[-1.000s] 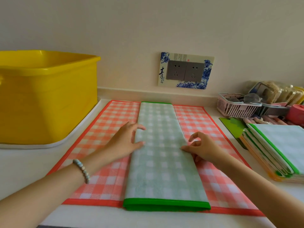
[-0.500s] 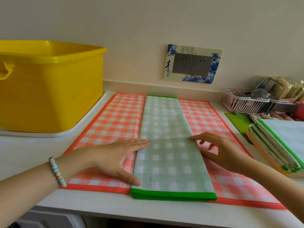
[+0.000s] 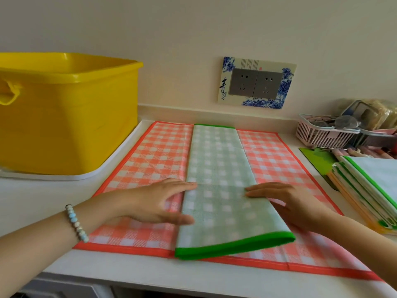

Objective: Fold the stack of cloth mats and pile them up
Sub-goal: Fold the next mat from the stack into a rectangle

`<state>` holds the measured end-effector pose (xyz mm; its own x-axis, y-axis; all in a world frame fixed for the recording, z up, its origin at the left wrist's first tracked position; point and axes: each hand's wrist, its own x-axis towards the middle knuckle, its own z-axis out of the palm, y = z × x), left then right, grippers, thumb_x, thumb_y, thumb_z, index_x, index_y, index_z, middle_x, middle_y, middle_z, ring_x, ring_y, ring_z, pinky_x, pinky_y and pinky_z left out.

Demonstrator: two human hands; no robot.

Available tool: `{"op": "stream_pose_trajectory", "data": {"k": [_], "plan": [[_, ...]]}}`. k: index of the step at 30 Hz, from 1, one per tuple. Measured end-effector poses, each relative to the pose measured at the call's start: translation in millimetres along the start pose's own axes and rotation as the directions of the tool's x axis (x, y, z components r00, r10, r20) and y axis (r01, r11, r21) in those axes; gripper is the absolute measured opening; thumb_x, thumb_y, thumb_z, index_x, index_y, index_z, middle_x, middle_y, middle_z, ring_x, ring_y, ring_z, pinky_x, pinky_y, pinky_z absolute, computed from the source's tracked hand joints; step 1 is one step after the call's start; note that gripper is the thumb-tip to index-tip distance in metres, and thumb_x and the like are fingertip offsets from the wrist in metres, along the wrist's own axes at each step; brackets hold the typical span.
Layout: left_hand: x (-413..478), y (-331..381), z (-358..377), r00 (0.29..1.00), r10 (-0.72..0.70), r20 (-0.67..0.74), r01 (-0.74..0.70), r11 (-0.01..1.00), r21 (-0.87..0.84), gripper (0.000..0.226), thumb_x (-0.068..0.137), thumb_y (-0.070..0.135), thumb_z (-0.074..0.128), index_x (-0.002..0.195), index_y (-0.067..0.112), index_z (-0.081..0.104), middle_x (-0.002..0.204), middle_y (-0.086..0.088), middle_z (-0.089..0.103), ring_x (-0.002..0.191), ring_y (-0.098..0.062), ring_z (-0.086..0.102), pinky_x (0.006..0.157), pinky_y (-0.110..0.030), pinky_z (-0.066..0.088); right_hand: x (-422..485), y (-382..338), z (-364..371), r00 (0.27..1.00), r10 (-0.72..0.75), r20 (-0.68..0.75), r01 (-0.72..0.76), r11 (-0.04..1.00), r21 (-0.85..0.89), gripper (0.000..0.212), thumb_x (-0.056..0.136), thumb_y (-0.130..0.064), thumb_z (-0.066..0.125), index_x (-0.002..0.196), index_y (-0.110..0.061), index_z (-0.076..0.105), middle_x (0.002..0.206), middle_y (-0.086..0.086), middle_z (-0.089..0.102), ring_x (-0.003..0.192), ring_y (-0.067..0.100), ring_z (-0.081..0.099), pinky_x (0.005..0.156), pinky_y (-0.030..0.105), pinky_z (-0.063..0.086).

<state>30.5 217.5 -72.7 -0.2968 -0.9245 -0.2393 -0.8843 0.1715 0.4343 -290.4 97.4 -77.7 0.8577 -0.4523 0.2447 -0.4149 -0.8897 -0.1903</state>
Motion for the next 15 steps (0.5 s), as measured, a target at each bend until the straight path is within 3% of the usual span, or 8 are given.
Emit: {"op": "stream_pose_trajectory", "data": {"k": [2, 4, 6, 8, 10, 12, 15], "plan": [[2, -5, -1, 0.996, 0.0, -0.086, -0.016, 0.983, -0.184, 0.071, 0.076, 0.079, 0.028, 0.141, 0.049, 0.028, 0.141, 0.033, 0.026, 0.127, 0.02, 0.02, 0.113, -0.022, 0.018, 3, 3, 1, 0.997, 0.074, -0.03, -0.07, 0.992, 0.108, 0.035, 0.086, -0.018, 0.065, 0.116, -0.036, 0.062, 0.119, -0.019, 0.062, 0.11, 0.001, 0.059, 0.094, 0.02, 0.046], [6, -7, -2, 0.988, -0.006, -0.152, -0.048, 0.936, -0.349, 0.041, 0.095, 0.054, 0.024, 0.132, 0.046, 0.04, 0.134, 0.031, 0.038, 0.116, 0.028, 0.028, 0.101, -0.005, 0.023, 9, 5, 2, 0.981, 0.171, -0.09, -0.148, 0.964, 0.22, 0.037, 0.081, -0.008, 0.071, 0.1, -0.04, 0.065, 0.093, -0.028, 0.067, 0.089, -0.005, 0.063, 0.078, 0.011, 0.047], [12, -8, -4, 0.98, -0.018, -0.199, -0.079, 0.879, -0.47, 0.029, 0.101, 0.029, 0.034, 0.122, 0.042, 0.05, 0.125, 0.028, 0.051, 0.11, 0.024, 0.042, 0.09, 0.0, 0.03, 17, 8, 4, 0.959, 0.245, -0.144, -0.198, 0.939, 0.282, 0.026, 0.086, -0.008, 0.063, 0.089, -0.033, 0.067, 0.075, -0.028, 0.063, 0.075, -0.002, 0.063, 0.069, 0.018, 0.05], [18, -9, -6, 0.972, -0.028, -0.233, -0.092, 0.868, -0.487, 0.035, 0.086, 0.028, 0.042, 0.115, 0.04, 0.057, 0.108, 0.029, 0.061, 0.099, 0.013, 0.054, 0.085, -0.009, 0.039, 26, 11, 5, 0.942, 0.312, -0.123, -0.253, 0.902, 0.351, 0.018, 0.091, -0.013, 0.057, 0.087, -0.027, 0.067, 0.073, -0.022, 0.064, 0.068, -0.002, 0.061, 0.065, 0.027, 0.052], [27, -11, -6, 0.957, -0.046, -0.287, -0.075, 0.916, -0.394, 0.029, 0.084, 0.034, 0.052, 0.109, 0.046, 0.058, 0.096, 0.032, 0.061, 0.086, 0.01, 0.056, 0.075, -0.01, 0.042, 34, 15, 5, 0.924, 0.362, -0.124, -0.274, 0.853, 0.443, 0.015, 0.092, -0.017, 0.055, 0.086, -0.018, 0.068, 0.069, -0.012, 0.066, 0.062, 0.001, 0.06, 0.062, 0.031, 0.054], [37, -11, -4, 0.923, -0.063, -0.38, -0.063, 0.948, -0.311, 0.017, 0.086, 0.041, 0.061, 0.1, 0.051, 0.058, 0.091, 0.035, 0.061, 0.084, 0.012, 0.056, 0.068, -0.007, 0.043, 40, 17, 5, 0.905, 0.406, -0.127, -0.277, 0.789, 0.548, 0.018, 0.091, -0.018, 0.055, 0.084, -0.009, 0.068, 0.066, -0.005, 0.066, 0.06, 0.006, 0.062, 0.055, 0.028, 0.054], [51, -10, 1, 0.843, -0.103, -0.528, -0.101, 0.933, -0.345, 0.011, 0.083, 0.042, 0.066, 0.094, 0.041, 0.063, 0.09, 0.023, 0.066, 0.081, 0.01, 0.059, 0.065, -0.007, 0.045, 50, 19, 7, 0.86, 0.497, -0.112, -0.327, 0.708, 0.627, 0.023, 0.091, -0.019, 0.056, 0.078, -0.001, 0.063, 0.062, 0.003, 0.065, 0.056, 0.014, 0.064, 0.046, 0.024, 0.05]]}}
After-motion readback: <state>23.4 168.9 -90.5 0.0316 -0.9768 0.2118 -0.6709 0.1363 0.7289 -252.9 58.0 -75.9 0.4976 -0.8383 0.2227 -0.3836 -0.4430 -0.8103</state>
